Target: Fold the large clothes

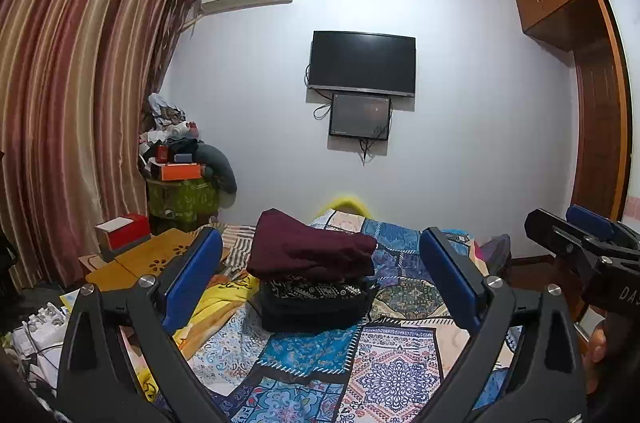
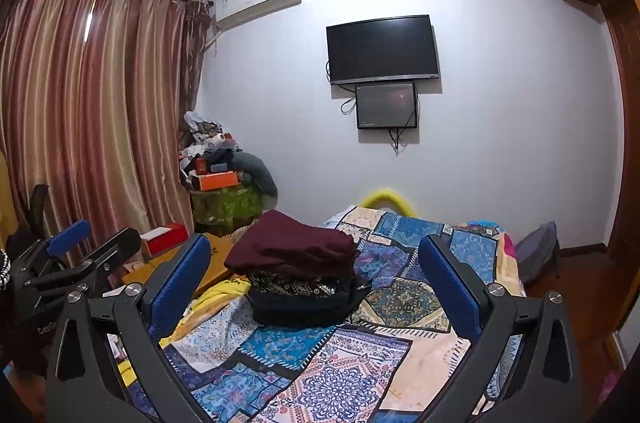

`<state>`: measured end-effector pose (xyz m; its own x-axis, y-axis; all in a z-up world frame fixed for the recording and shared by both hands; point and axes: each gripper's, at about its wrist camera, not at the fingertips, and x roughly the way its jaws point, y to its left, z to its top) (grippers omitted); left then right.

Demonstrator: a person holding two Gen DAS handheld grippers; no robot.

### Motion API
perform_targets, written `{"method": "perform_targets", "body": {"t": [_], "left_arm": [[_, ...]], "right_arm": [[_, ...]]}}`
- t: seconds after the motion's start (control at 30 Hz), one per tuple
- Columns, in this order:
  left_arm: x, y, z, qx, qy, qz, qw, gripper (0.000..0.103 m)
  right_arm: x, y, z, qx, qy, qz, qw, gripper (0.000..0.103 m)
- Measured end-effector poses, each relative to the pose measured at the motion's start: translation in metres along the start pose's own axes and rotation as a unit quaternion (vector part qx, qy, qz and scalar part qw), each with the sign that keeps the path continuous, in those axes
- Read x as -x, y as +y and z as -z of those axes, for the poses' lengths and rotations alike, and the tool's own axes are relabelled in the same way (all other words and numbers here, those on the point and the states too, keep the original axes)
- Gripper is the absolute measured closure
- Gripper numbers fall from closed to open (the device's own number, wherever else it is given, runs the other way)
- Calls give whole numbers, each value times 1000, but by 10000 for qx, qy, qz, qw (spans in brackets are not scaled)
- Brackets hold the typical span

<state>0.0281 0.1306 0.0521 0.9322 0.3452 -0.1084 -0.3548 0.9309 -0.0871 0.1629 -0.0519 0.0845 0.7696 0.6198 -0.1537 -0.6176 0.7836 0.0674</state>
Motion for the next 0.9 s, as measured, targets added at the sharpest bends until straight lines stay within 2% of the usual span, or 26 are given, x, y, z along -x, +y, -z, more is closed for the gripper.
{"method": "perform_targets", "body": {"t": [0.9], "left_arm": [[-4,4,2,-37,90,112,9999,3]], "right_arm": [[2,-5,-1,-47,60,38,10000,0]]}}
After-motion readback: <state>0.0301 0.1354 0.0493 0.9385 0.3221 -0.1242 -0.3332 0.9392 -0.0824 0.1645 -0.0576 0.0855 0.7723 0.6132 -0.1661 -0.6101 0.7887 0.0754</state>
